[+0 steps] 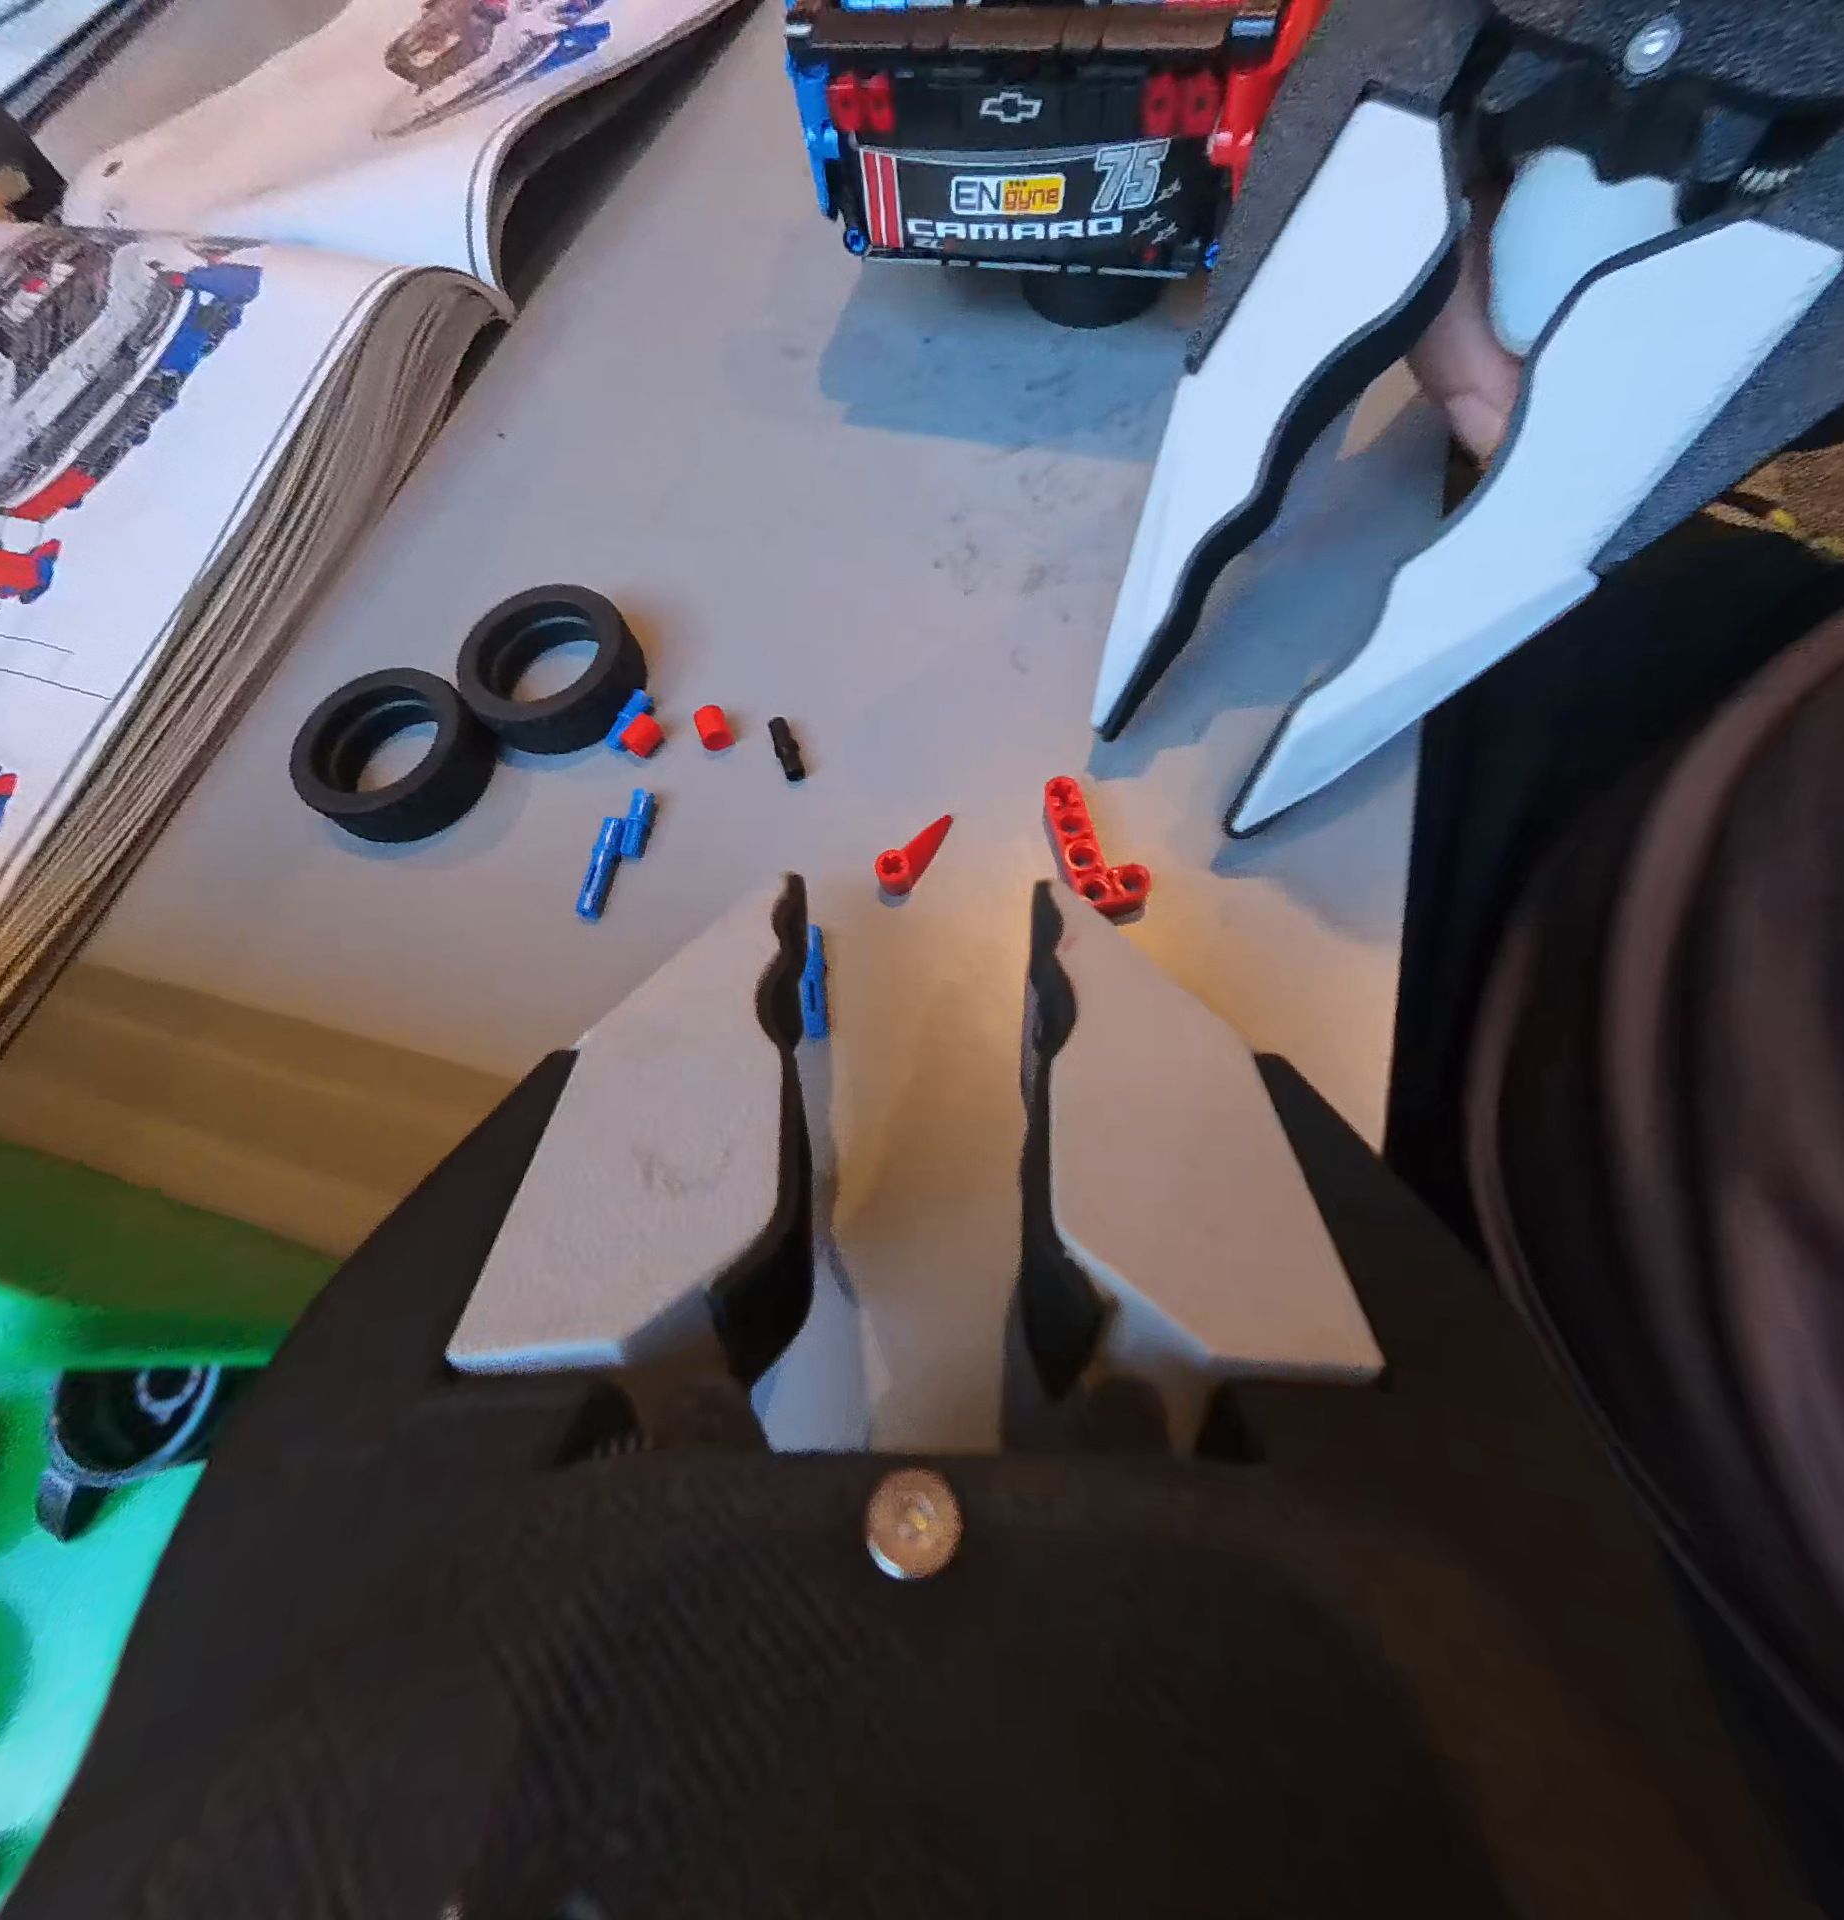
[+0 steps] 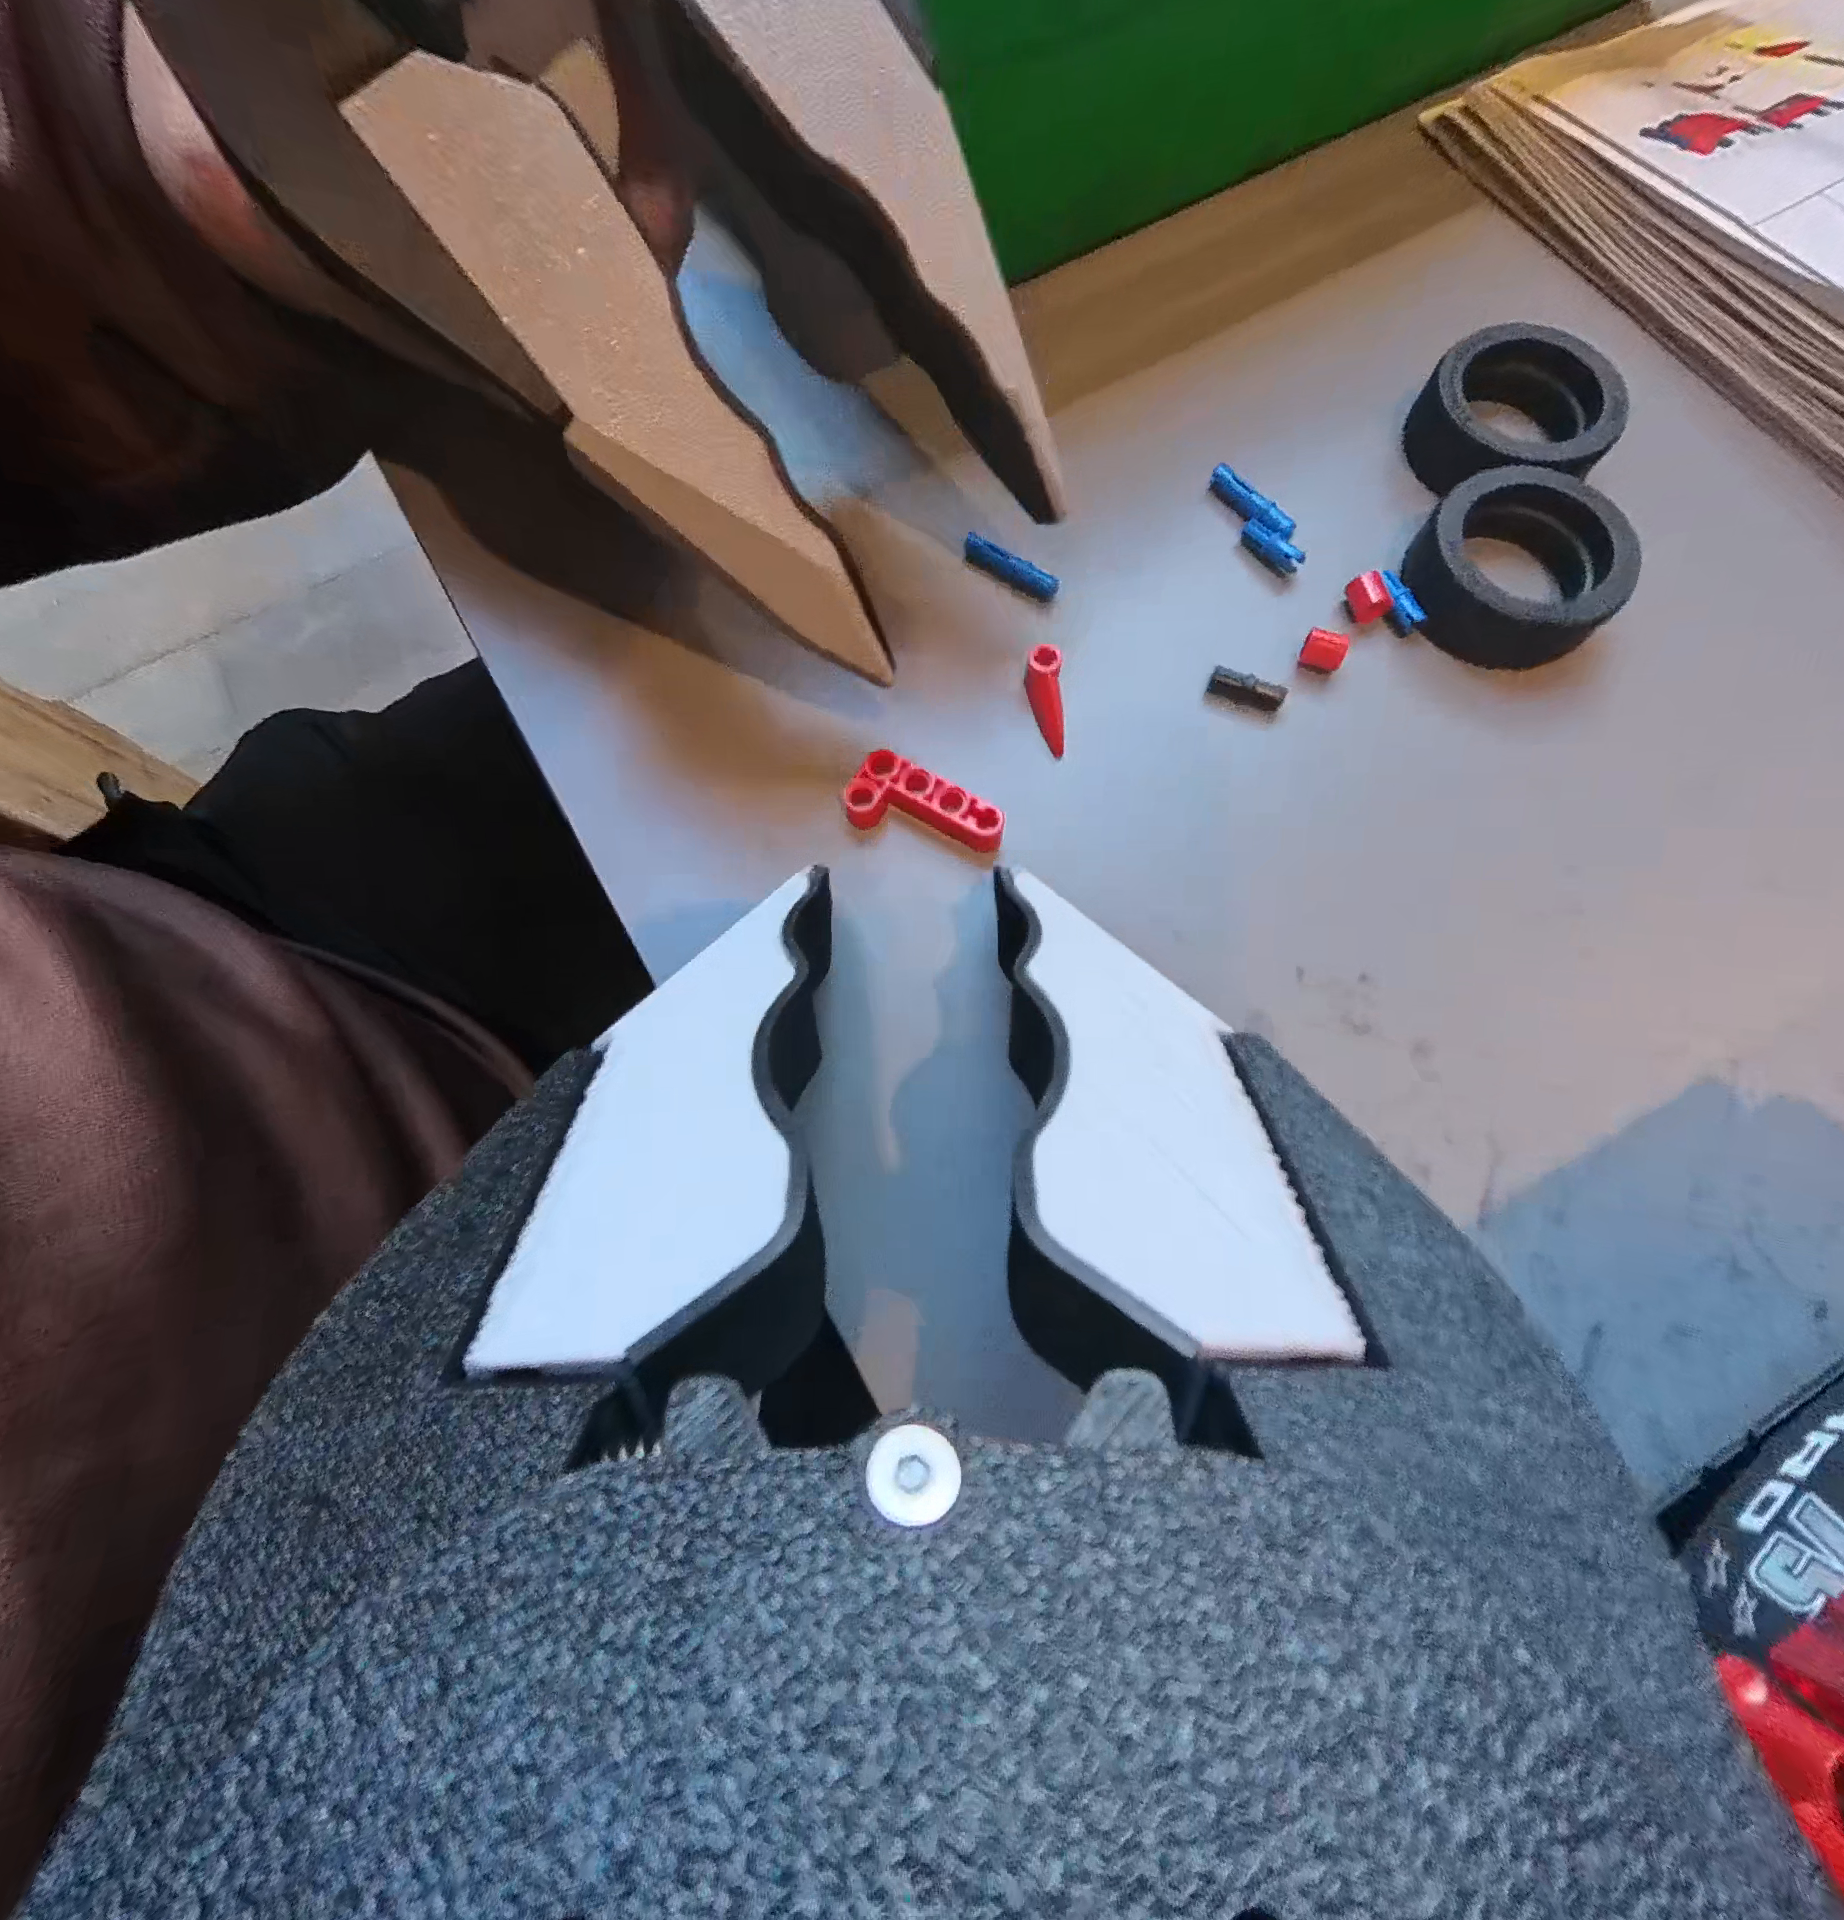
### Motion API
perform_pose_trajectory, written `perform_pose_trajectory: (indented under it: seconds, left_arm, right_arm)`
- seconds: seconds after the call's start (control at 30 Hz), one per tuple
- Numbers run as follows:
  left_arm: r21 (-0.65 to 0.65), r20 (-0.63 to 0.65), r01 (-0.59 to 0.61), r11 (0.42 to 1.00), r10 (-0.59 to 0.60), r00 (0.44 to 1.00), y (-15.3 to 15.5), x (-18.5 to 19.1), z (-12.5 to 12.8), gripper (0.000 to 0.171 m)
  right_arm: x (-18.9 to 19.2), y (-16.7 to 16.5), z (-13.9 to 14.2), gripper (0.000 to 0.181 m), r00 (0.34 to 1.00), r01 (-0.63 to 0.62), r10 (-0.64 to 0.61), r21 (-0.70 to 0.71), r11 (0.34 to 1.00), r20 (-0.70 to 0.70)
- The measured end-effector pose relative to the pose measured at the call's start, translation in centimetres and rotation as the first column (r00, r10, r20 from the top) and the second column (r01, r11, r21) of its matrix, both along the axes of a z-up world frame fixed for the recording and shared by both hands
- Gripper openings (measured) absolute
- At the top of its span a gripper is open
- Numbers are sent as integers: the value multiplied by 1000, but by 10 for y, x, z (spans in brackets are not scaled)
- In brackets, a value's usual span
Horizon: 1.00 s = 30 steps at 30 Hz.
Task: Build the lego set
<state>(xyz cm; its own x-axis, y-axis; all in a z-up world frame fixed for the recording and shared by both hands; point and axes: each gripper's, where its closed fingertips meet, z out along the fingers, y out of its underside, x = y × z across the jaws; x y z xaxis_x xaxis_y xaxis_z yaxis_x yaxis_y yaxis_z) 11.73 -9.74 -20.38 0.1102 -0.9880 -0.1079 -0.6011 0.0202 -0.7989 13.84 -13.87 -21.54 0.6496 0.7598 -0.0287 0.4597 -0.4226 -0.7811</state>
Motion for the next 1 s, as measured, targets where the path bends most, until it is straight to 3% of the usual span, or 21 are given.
perform_pose_trajectory:
  seconds: [0.13,0.3,0.57,0.7,0.83,1.0]
  left_arm:
    - [-31,-24,15,999,-16,1000,-9,-8,-4,40]
    - [-11,-114,98,995,-99,989,-26,-7,-17,26]
    - [-80,-113,183,980,-191,975,-43,-2,-19,13]
    - [-89,-116,205,975,-215,970,-47,-2,-20,3]
    - [-96,-100,217,971,-227,969,-50,-2,-17,17]
    - [-106,-75,196,975,-204,976,-48,-2,-14,20]
  right_arm:
    - [-11,2,-4,33,1000,-2,2,-35,999,14]
    - [-18,7,-8,33,998,-45,47,-40,998,36]
    - [-25,2,-7,30,991,-131,133,-108,985,15]
    - [-22,3,-8,26,985,-148,156,-105,983,76]
    - [-21,5,-8,12,982,-142,149,-70,987,113]
    - [-21,8,-8,15,987,-119,125,-58,991,99]
